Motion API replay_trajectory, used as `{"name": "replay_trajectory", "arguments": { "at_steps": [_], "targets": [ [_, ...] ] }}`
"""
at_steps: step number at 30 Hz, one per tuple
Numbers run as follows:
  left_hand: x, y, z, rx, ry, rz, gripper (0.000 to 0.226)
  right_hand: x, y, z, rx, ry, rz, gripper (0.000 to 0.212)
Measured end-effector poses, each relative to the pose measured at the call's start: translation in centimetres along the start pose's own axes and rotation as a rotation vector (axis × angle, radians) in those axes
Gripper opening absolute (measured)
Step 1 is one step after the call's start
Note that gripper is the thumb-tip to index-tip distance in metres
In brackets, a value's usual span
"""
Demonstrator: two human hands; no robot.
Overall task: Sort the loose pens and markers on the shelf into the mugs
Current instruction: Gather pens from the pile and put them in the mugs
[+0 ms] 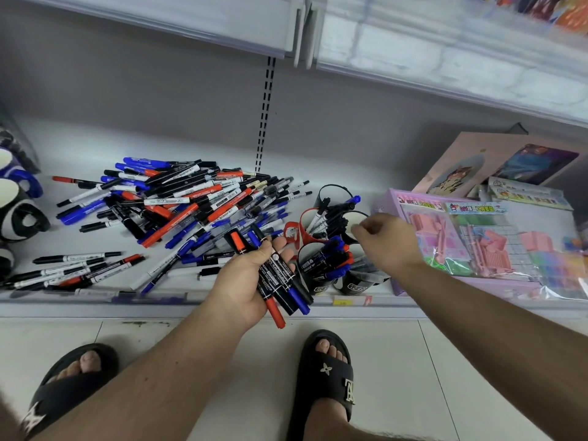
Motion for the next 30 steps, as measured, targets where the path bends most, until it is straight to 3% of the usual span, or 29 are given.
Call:
{"name": "replay_trajectory", "arguments": {
  "at_steps": [3, 5, 7, 11, 13, 18, 23, 27, 30],
  "targets": [
    [-0.3, 0.1, 0.5, -0.028, -0.04, 0.015, 0.025, -4.7, -4.2, 2.0, 0.427, -0.346, 0.1, 0.024],
    [-0.5, 0.1, 0.9, -0.055, -0.077, 0.0, 0.027, -7.4, -6.3, 2.9, 0.37, -0.528, -0.089, 0.02],
    [-0.5, 0.1, 1.0, -0.098, -0.096, 0.001, 0.027, -8.5, -6.9, 3.8, 0.243, -0.58, -0.214, 0.022],
    [-0.5, 0.6, 1.0, -0.104, -0.124, 0.033, 0.023, -9.5, -6.7, 4.4, 0.264, -0.675, -0.153, 0.027],
    [-0.3, 1.1, 0.7, -0.054, -0.117, 0.077, 0.023, -9.1, -6.5, 4.2, 0.336, -0.666, -0.101, 0.028],
    [0.0, 2.5, 0.4, -0.003, -0.12, 0.17, 0.022, -7.8, -4.4, 4.1, 0.638, -0.685, 0.245, 0.018],
    [0.1, 3.2, 0.0, 0.189, -0.087, 0.295, 0.025, -6.7, -2.8, 3.7, 0.676, -0.639, 0.431, 0.02],
    [0.7, 2.6, -0.6, 0.308, -0.042, 0.29, 0.026, -5.1, -2.8, 2.0, 0.678, -0.448, 0.369, 0.015],
    [1.3, 2.5, -1.4, 0.231, 0.002, 0.245, 0.022, -2.8, -2.3, -0.2, 0.482, -0.261, 0.197, 0.016]
  ]
}}
Point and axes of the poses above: each hand's wrist, its own x-axis towards the middle knuckle, its own z-axis out of the palm, y = z × x, the point moved 6 cm from there along x, towards the middle knuckle, and after that the axes turned 8 degrees about y, right-handed, at the moved point
